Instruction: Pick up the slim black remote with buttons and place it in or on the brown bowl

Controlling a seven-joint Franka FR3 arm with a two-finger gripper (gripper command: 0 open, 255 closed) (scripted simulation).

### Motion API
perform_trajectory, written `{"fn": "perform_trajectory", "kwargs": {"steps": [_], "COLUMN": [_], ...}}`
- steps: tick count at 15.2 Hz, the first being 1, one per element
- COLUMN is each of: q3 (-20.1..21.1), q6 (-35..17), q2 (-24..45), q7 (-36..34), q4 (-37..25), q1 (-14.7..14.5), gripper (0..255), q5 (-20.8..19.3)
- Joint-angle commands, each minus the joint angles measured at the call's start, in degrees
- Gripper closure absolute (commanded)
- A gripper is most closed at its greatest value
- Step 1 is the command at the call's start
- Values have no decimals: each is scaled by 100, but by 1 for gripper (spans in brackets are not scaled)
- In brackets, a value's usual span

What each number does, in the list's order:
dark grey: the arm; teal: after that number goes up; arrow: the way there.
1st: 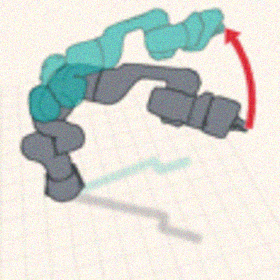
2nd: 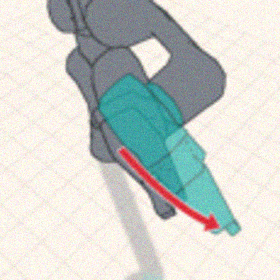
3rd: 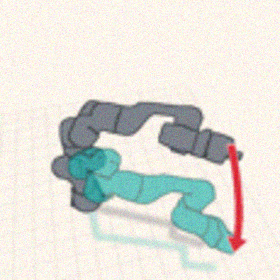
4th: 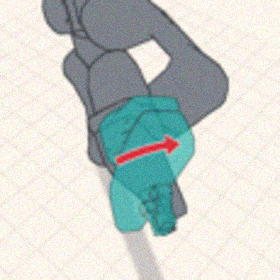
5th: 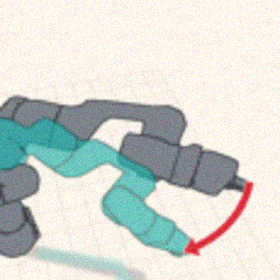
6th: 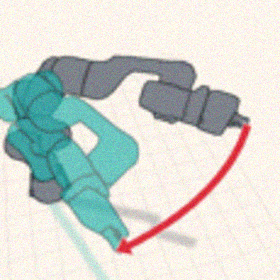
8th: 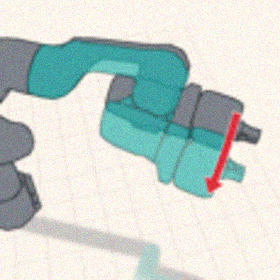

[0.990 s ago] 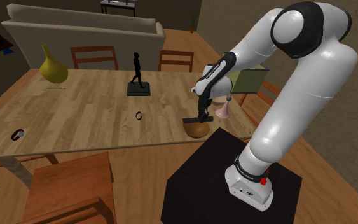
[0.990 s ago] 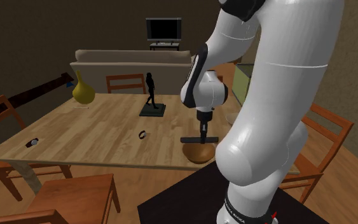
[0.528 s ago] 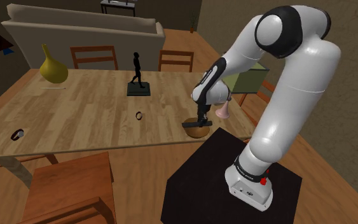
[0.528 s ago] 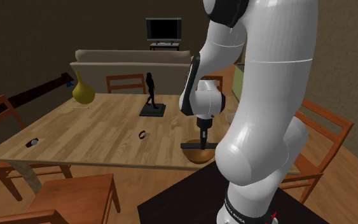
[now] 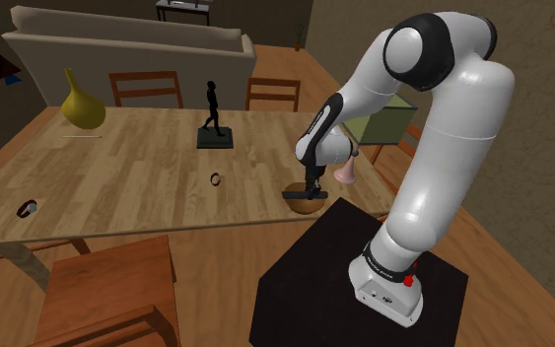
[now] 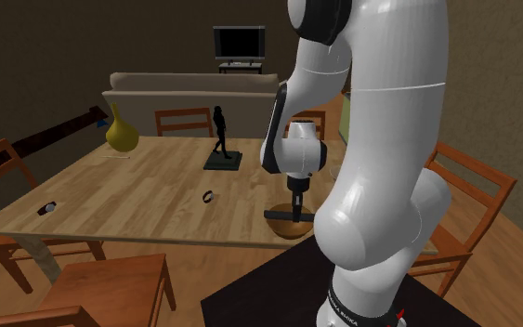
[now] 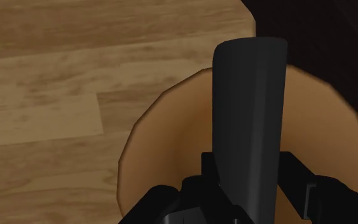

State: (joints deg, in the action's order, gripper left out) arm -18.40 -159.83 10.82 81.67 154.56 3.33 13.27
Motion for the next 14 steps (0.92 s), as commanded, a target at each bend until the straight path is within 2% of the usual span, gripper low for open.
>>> {"fn": "perform_trajectory", "kwargs": {"steps": [1,2,3,8,10,12,14], "q3": [1,1,0,1,-313,-459,-428], "q6": [-1,-1,-1,-1,429,838,838], "q2": [4,4,3,4,-510,-957,-957], "q7": [2,2,2,2,-413,-738,-739], "q4": [3,3,4,3,44,37,37], "q1": [1,1,2,1,-173,-215,-184], "gripper": [255,255,0,0,0,0,0], "q5": [2,2,1,2,-574,-1030,-1032]}}
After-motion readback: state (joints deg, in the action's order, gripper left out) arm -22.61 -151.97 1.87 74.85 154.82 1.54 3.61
